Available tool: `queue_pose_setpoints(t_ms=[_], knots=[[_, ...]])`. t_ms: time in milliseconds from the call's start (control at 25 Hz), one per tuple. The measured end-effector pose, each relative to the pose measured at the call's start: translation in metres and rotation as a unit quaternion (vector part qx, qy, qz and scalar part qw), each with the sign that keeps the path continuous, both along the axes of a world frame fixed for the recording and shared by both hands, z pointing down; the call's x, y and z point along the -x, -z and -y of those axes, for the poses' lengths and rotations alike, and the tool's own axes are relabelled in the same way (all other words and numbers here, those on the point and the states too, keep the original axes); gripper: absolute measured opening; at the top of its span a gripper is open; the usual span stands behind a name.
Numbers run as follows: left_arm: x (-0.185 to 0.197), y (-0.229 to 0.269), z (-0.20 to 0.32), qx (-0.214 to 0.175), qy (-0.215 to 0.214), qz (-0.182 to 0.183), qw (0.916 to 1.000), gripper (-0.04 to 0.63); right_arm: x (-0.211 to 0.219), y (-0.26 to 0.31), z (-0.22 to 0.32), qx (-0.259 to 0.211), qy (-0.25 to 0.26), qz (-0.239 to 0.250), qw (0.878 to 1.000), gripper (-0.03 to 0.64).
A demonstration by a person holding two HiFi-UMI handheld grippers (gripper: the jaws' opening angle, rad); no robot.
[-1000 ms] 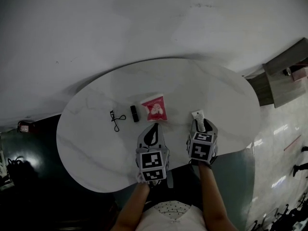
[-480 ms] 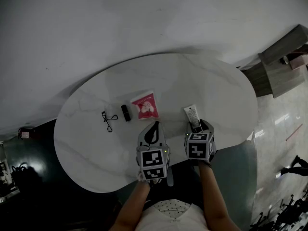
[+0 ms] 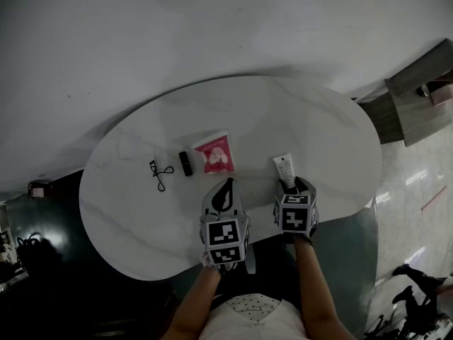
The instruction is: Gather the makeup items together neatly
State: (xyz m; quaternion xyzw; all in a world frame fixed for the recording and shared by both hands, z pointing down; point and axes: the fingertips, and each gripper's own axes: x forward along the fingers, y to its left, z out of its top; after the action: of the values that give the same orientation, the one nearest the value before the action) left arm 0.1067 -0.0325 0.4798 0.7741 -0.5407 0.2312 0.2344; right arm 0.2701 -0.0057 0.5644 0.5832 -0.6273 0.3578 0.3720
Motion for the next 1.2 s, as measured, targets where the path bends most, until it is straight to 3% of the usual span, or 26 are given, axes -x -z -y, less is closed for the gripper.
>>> queue_pose_setpoints(t_ms=[760,1200], knots=[[0.018,0.004,0.001,-0.007,0.023,-0.002,0.9997,0.038,0.009,0.006,0.008,-0.022,-0.007,0.021,1.0,0.196],[0.054,0.012,0.003,-0.019,0.074,-0.001,0.9971,0.037,0.043,0.044,0.057,-0.088,0.022,0.026,0.996,0.195]])
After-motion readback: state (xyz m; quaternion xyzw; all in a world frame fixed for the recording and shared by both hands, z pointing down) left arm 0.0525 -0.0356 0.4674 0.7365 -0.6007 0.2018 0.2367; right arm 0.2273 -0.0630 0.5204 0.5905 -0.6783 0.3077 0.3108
